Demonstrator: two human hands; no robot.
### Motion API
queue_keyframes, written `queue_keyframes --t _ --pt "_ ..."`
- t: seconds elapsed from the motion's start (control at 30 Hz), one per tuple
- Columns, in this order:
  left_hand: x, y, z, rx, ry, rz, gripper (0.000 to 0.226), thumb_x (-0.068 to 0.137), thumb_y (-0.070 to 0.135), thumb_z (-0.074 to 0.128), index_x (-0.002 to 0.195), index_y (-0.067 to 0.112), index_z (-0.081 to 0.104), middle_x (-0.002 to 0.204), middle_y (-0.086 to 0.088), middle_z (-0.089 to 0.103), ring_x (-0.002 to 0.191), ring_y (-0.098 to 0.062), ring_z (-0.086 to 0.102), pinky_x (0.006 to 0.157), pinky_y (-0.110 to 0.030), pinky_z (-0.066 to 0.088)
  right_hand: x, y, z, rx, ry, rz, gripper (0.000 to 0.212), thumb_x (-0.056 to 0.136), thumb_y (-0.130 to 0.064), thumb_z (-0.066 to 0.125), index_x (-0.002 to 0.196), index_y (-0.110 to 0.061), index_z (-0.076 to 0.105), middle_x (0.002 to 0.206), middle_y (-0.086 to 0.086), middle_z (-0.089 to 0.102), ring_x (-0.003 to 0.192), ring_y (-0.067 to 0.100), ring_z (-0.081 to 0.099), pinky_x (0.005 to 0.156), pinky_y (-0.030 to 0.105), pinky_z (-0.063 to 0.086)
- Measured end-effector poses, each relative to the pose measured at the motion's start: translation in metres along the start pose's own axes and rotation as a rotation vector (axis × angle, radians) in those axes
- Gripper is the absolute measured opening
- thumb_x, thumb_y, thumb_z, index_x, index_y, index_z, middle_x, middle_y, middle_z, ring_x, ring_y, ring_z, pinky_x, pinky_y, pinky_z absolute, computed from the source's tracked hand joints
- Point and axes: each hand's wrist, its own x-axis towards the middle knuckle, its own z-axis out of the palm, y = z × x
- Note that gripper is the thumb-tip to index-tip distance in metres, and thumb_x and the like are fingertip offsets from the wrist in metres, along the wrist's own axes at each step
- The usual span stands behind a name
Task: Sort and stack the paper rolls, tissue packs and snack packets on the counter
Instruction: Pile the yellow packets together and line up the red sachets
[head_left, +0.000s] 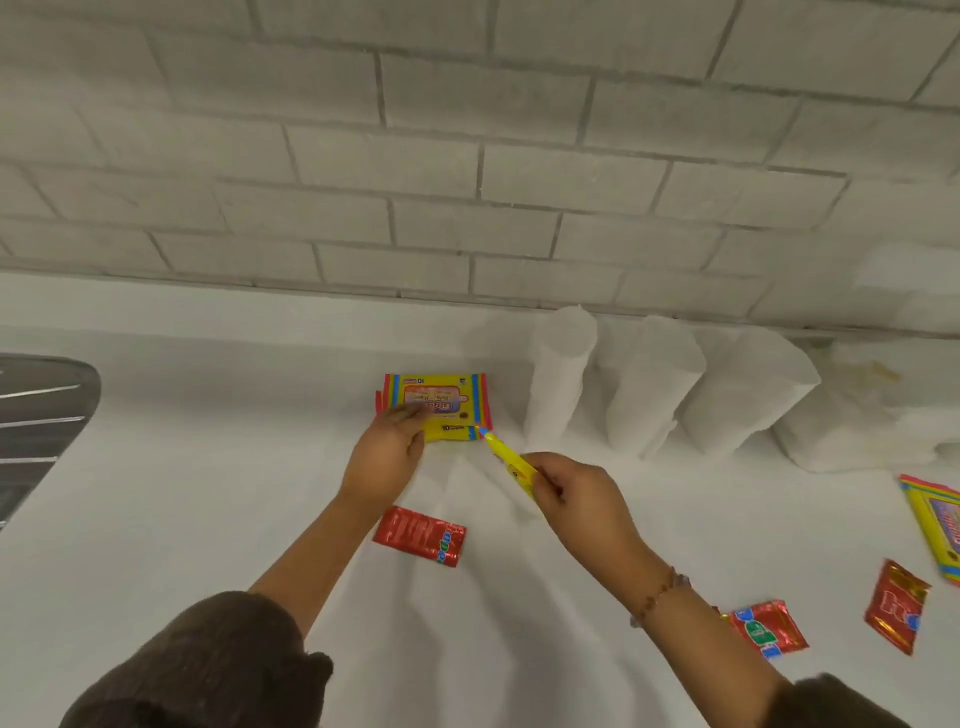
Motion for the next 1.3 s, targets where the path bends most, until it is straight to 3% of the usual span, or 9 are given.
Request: queue_keyframes --t 0.07,0.2,0.27,0.4,0.57,0.7,0.93,1.1,1.3 --pt "-0.015 -0.005 -0.012 -0.056 0.080 -0.046 0.033 0.087 0.003 0.056 0.119 0.008 0.061 0.123 -0.014 0.062 0.115 -0.033 0.054 0.096 -0.032 0.041 0.029 -0.018 0.009 -0.082 0.029 -0.098 0.029 0.092 -0.016 0.047 0.117 -0.024 0.061 0.065 -0.001 0.060 0.057 0.016 0.052 0.052 0.023 0.031" --pt "-0.041 -0.012 -0.039 -0.135 0.131 -0.174 0.029 0.086 0.003 0.057 0.111 0.013 0.067 0.115 -0.008 0.067 0.110 -0.025 0.056 0.091 -0.021 0.036 0.096 -0.047 0.033 -0.289 0.013 -0.243 0.043 0.094 -0.015 0.041 0.136 -0.024 0.043 0.098 0.018 0.068 0.086 0.034 0.061 0.066 0.031 0.041" --pt "-0.052 -0.014 -0.051 -0.149 0.128 -0.201 0.027 0.087 0.006 0.056 0.109 0.015 0.068 0.114 -0.004 0.068 0.109 -0.021 0.057 0.092 -0.019 0.035 0.118 -0.052 0.050 -0.347 -0.057 -0.220 0.046 0.095 -0.016 0.038 0.140 -0.025 0.036 0.111 0.016 0.064 0.096 0.033 0.060 0.071 0.029 0.039" --pt "-0.078 -0.018 -0.068 -0.176 0.129 -0.236 0.025 0.088 0.011 0.055 0.106 0.021 0.069 0.114 0.003 0.068 0.110 -0.013 0.056 0.094 -0.016 0.035 0.125 -0.045 0.089 -0.372 -0.225 -0.171 0.053 0.089 -0.006 0.043 0.139 -0.021 0.038 0.143 0.008 0.045 0.126 0.029 0.045 0.096 0.029 0.039" --pt "-0.085 -0.005 -0.077 -0.218 0.081 -0.183 0.023 0.089 0.015 0.055 0.104 0.024 0.069 0.113 0.006 0.068 0.108 -0.009 0.058 0.097 -0.023 0.043 0.109 -0.042 0.085 -0.309 -0.134 -0.245 0.059 0.080 -0.004 0.052 0.135 -0.023 0.045 0.135 0.008 0.052 0.121 0.028 0.049 0.096 0.033 0.042" --pt "-0.079 0.029 -0.065 -0.287 0.017 -0.149 0.023 0.089 0.016 0.055 0.103 0.026 0.069 0.114 0.008 0.067 0.108 -0.006 0.056 0.092 -0.021 0.042 0.057 -0.025 0.053 -0.324 -0.126 -0.177 0.036 0.088 -0.015 0.050 0.124 -0.012 0.055 0.122 0.013 0.061 0.109 0.030 0.056 0.089 0.035 0.046" --pt "-0.071 0.126 -0.018 -0.370 -0.183 0.028 0.022 0.089 0.017 0.055 0.102 0.027 0.069 0.106 0.013 0.065 0.092 -0.006 0.059 0.089 -0.024 0.047 -0.042 0.070 -0.030 -0.314 0.039 0.039 0.032 0.092 -0.022 0.048 0.121 -0.017 0.058 0.123 0.002 0.064 0.113 0.019 0.058 0.097 0.026 0.041" --pt "-0.068 0.195 0.027 -0.402 -0.309 0.123 0.022 0.090 0.019 0.055 0.102 0.030 0.069 0.109 0.016 0.065 0.100 0.003 0.055 0.085 -0.004 0.036 -0.098 0.140 -0.094 -0.382 0.116 0.230 0.033 0.093 -0.026 0.047 0.124 -0.020 0.056 0.127 0.000 0.061 0.115 0.017 0.056 0.099 0.026 0.041" --pt "-0.064 0.275 0.083 -0.351 -0.429 0.145 0.023 0.092 0.024 0.052 0.108 0.032 0.065 0.120 0.010 0.063 0.110 -0.006 0.054 0.093 -0.016 0.038 -0.145 0.232 -0.162 -0.370 0.213 0.436 0.028 0.087 -0.017 0.054 0.114 -0.013 0.063 0.116 0.009 0.067 0.109 0.023 0.060 0.090 0.032 0.046"
